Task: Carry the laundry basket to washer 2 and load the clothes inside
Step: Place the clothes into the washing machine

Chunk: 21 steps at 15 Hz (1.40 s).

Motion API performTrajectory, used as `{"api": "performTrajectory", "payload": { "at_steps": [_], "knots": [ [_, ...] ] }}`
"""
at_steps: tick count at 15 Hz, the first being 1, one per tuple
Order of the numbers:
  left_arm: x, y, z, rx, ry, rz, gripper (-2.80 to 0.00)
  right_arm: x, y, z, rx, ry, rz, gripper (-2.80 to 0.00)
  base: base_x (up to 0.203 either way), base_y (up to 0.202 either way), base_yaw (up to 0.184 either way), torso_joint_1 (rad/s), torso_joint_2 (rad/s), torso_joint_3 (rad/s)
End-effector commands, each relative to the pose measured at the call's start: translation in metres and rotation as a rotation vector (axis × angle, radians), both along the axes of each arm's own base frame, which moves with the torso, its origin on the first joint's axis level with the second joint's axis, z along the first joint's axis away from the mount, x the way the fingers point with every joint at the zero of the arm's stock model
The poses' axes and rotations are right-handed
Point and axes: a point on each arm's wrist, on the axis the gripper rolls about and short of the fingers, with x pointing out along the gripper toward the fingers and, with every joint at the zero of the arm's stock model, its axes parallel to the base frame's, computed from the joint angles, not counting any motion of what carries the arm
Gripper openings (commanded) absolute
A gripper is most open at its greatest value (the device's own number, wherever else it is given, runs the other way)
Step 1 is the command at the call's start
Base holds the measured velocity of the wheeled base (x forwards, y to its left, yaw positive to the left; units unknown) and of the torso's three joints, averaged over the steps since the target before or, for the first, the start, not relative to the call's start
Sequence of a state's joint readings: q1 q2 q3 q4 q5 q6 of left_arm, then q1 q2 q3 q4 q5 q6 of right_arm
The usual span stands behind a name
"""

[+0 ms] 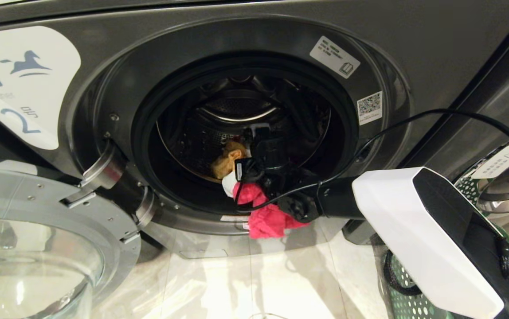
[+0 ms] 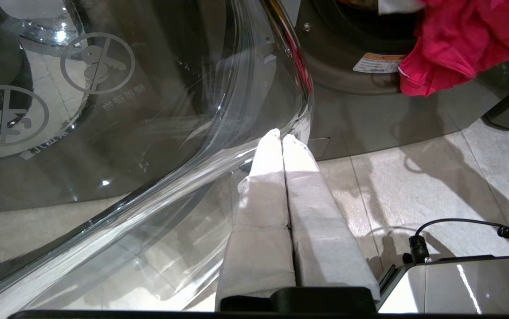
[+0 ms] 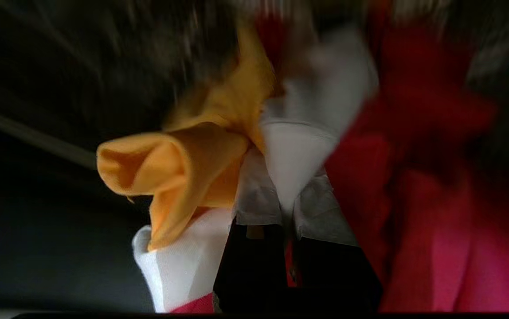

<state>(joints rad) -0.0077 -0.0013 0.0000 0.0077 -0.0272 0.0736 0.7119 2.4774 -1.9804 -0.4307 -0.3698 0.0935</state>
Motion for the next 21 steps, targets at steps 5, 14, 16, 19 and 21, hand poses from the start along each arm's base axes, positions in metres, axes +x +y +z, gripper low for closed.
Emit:
{"api": "performTrajectory", "payload": {
  "at_steps": [5, 14, 16, 19, 21],
  "knots": [
    [0.000, 0.000, 0.000, 0.000, 0.001, 0.000, -2.80, 0.004, -0.007, 0.034, -0.018, -0.459, 0.134, -2.80, 0.000, 0.000, 0.000, 0.000, 0.00, 0.000],
    [0.000, 0.000, 0.000, 0.000, 0.001, 0.000, -2.80, 0.003, -0.021, 0.045, -0.106, -0.897, 0.361, -2.80, 0.000, 0.000, 0.000, 0.000, 0.00, 0.000],
    [0.000, 0.000, 0.000, 0.000, 0.001, 0.000, -2.80, 0.008, -0.019, 0.034, -0.109, -0.847, 0.347, -2.80, 0.000, 0.000, 0.000, 0.000, 0.00, 0.000],
    [0.000, 0.000, 0.000, 0.002, 0.001, 0.000, -2.80, 0.032, -0.030, 0.007, -0.198, -0.589, 0.266, -2.80, 0.000, 0.000, 0.000, 0.000, 0.00, 0.000],
    [0.000, 0.000, 0.000, 0.000, 0.001, 0.000, -2.80, 0.051, -0.051, -0.006, -0.223, -0.417, 0.223, -2.80, 0.000, 0.000, 0.000, 0.000, 0.00, 0.000]
  ]
}}
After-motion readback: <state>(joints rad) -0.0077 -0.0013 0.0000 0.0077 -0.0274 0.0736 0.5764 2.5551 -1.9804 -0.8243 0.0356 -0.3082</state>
